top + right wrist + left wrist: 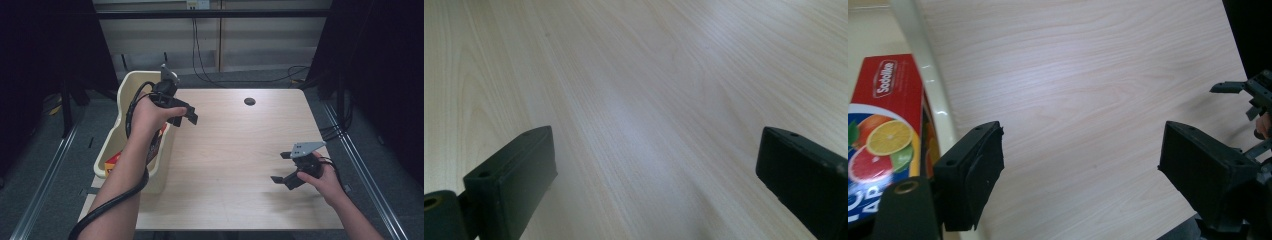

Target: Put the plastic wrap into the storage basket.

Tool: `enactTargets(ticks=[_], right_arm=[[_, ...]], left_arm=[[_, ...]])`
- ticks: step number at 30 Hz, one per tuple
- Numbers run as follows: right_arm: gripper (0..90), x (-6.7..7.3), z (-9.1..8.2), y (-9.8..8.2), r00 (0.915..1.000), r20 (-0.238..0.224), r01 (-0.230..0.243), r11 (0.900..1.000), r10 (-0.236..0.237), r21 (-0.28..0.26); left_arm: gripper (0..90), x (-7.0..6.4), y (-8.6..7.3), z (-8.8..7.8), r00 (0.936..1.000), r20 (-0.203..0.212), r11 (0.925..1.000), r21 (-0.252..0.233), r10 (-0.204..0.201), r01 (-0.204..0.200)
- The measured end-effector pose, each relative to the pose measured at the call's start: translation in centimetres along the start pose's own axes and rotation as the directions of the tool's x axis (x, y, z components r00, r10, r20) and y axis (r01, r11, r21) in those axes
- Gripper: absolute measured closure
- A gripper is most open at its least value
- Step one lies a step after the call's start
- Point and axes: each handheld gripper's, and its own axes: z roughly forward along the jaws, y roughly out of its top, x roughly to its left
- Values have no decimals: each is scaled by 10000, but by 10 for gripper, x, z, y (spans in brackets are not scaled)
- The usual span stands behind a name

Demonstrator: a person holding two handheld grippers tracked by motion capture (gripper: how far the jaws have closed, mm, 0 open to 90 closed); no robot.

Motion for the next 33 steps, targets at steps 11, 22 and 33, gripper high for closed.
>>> enactTargets(ticks=[11,22,33], right_arm=[[25,0,-1,0,9999,113,-24,10000,24,-37],[25,-1,0,-1,9999,105,-10,10000,11,-55],[25,0,1,-1,10000,75,46,10000,-46,-10]], left_arm=[[165,-12,0,22,9987,382,9994,66,348,-351],[159,-19,-3,41,9957,684,9979,73,632,-638],[158,-25,-9,60,9915,1023,9965,158,801,-822]])
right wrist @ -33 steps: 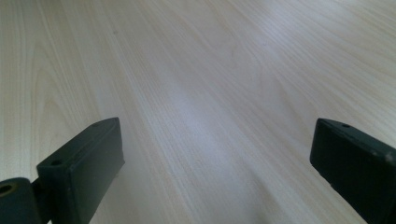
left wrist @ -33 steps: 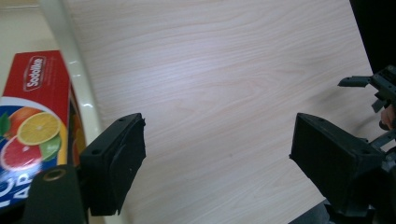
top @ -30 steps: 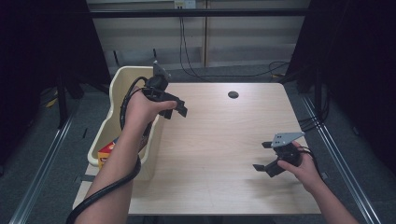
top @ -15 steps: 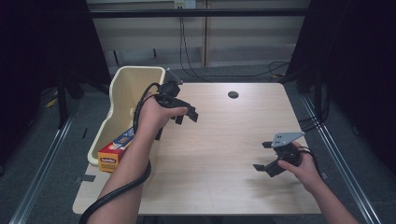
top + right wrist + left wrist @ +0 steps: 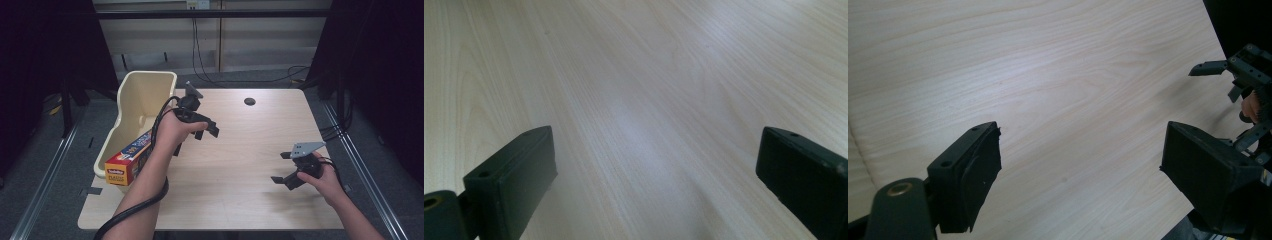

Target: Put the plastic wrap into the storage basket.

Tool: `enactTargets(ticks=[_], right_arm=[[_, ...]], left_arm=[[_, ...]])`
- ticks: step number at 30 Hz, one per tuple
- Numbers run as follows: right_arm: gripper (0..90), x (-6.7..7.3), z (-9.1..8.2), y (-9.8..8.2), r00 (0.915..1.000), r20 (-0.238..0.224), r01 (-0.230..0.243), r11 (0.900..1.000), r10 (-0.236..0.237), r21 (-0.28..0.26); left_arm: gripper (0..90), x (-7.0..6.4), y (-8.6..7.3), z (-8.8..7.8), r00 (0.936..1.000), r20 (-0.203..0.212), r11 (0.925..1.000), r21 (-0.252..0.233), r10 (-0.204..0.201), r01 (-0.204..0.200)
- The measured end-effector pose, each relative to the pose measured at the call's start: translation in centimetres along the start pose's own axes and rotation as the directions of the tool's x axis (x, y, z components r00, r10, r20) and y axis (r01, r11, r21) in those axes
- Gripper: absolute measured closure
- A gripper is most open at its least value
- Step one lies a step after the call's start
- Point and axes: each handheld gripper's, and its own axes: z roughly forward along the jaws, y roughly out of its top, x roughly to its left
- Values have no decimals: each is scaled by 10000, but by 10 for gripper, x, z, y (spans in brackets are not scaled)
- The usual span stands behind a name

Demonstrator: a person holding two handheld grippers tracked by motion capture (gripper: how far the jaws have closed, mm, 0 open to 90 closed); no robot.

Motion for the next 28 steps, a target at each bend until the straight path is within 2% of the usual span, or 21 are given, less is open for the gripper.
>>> enactTargets(ticks=[10,13,16,18,20,24,28], right_arm=[[25,0,0,-1,10000,2,-32,10000,32,-6],[25,0,0,-1,10000,4,-20,10000,20,0],[25,0,1,-1,10000,-8,-11,10000,11,51],[26,1,1,-1,10000,-35,-47,9999,47,113],[26,1,1,-1,10000,-28,-40,9999,40,109],[25,0,1,-1,10000,-12,-43,10000,43,79],[25,0,1,-2,10000,54,-49,9999,49,96]], left_arm=[[154,3,-7,13,9999,118,10000,33,74,-75],[155,4,-10,17,9996,148,9997,2,251,-251],[155,4,-12,21,9997,138,9998,-68,188,-187],[155,5,-14,23,9992,201,9994,74,346,-347],[155,6,-17,28,9994,265,9997,-37,226,-225],[155,7,-20,32,9993,119,9994,20,341,-341],[155,7,-24,36,9990,254,9993,-30,374,-374]])
